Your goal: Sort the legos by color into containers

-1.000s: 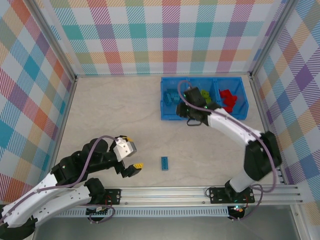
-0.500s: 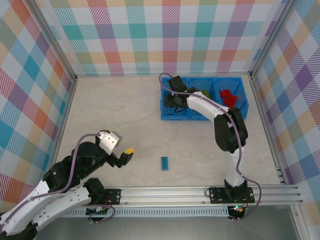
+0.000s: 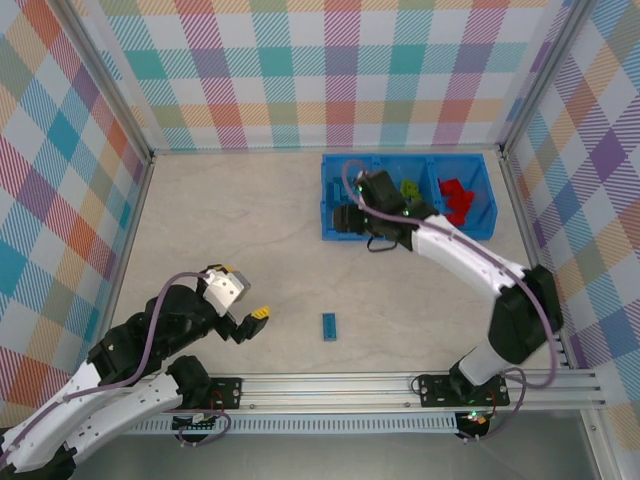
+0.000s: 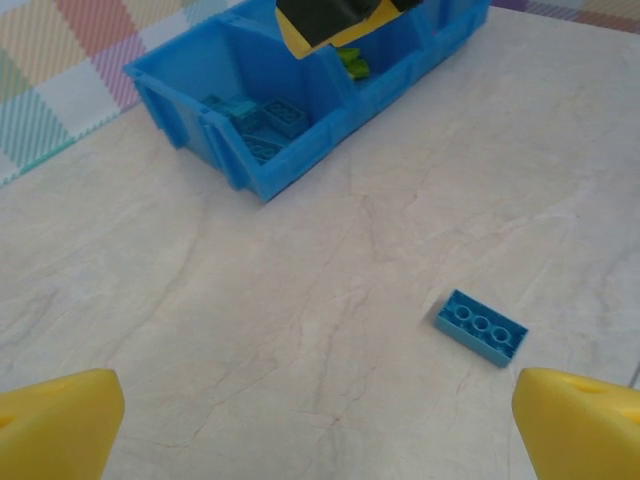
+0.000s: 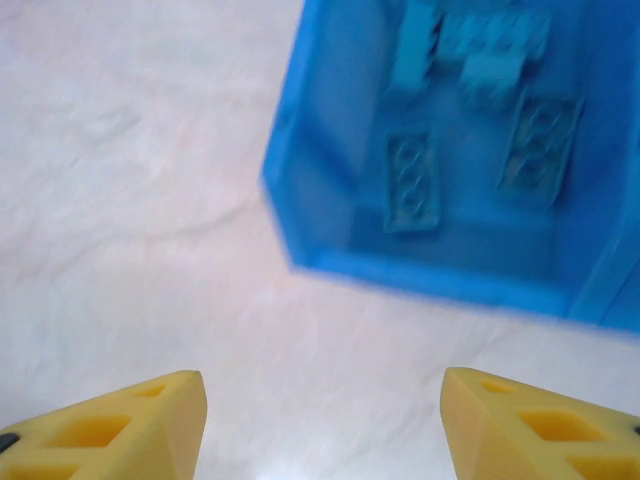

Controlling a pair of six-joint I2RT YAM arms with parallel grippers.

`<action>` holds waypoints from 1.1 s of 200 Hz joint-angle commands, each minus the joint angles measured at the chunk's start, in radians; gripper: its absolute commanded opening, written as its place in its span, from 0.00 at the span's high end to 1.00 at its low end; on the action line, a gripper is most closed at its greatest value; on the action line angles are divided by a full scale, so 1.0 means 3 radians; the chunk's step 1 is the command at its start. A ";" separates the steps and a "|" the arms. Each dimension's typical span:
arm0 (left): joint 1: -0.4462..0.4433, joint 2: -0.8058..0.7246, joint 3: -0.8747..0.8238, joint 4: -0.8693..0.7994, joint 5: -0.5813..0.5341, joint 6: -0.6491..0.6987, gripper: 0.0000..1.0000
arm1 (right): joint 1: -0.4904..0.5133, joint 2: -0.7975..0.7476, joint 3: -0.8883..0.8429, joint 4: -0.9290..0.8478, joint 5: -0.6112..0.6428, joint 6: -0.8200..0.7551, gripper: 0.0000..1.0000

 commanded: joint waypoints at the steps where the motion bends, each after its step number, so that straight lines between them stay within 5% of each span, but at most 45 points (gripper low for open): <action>1: 0.0035 -0.0003 -0.0053 0.0059 0.0365 0.0165 0.00 | 0.0280 -0.0316 -0.0521 0.0033 -0.0066 0.0372 0.31; 36: 0.0035 0.0240 -0.0042 0.0021 0.0778 0.0346 0.00 | 0.0754 -0.0545 -0.0973 -0.0090 -0.0147 0.0876 0.23; 102: 0.0038 0.0565 0.0001 -0.0156 0.0626 0.0382 0.00 | 0.1330 0.0132 -0.0954 -0.0162 -0.0106 0.1126 0.15; 157: 0.0036 0.0600 -0.0021 -0.0197 0.0520 0.0395 0.00 | 0.1483 0.0648 -0.0799 -0.0188 -0.0128 0.1069 0.34; 183: 0.0035 0.0598 -0.0029 -0.0188 0.0552 0.0392 0.00 | 0.1484 0.0592 -0.0873 -0.0137 -0.0089 0.1139 0.50; 220: 0.0037 0.0588 -0.0056 -0.0131 0.0573 0.0421 0.00 | 0.1451 0.0310 -0.0941 -0.0106 0.0028 0.1123 0.60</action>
